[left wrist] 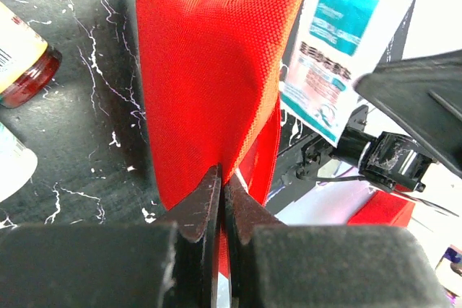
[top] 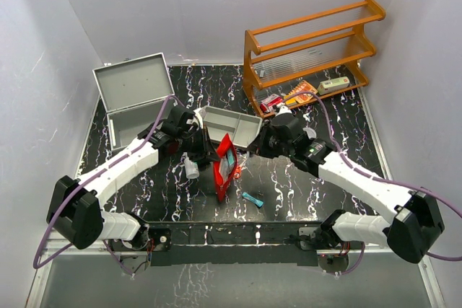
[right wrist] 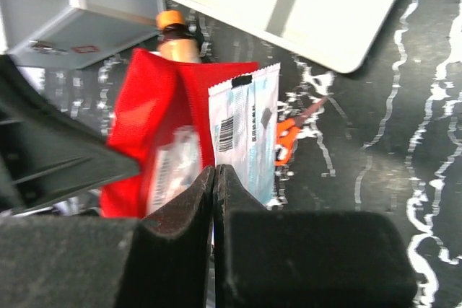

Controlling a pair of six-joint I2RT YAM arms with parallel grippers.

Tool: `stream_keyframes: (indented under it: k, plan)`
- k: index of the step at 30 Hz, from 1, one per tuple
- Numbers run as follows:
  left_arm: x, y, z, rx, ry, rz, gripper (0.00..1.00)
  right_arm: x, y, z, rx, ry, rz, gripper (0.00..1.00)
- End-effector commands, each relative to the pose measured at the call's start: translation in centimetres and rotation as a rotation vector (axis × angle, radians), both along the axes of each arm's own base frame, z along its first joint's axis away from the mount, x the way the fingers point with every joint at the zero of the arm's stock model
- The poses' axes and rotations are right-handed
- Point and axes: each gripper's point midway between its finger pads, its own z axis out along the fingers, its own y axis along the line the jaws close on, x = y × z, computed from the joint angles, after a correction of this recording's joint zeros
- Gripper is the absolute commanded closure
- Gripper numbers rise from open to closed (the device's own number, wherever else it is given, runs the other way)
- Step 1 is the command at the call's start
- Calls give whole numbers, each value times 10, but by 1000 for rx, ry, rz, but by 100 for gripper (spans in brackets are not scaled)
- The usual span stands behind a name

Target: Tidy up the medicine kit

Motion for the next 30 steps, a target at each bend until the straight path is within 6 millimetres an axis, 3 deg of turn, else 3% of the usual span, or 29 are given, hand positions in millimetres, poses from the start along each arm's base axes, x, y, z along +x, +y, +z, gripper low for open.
stream_keyframes:
  k: [1,5,10,21,30]
  plan:
    - [0,-11,14,-94,-8,-1,100,-2,22,53,227,-53,16,100]
    - [1,-12,3,-92,2,-3,100,-7,31,74,279,-79,66,100]
    - [-1,-11,-12,-75,14,-13,100,-15,45,80,311,-75,133,100]
    - [-3,5,-36,22,22,-6,100,-29,69,66,314,-48,187,100]
    - [-2,6,-28,22,3,-6,100,-24,72,44,267,-8,146,100]
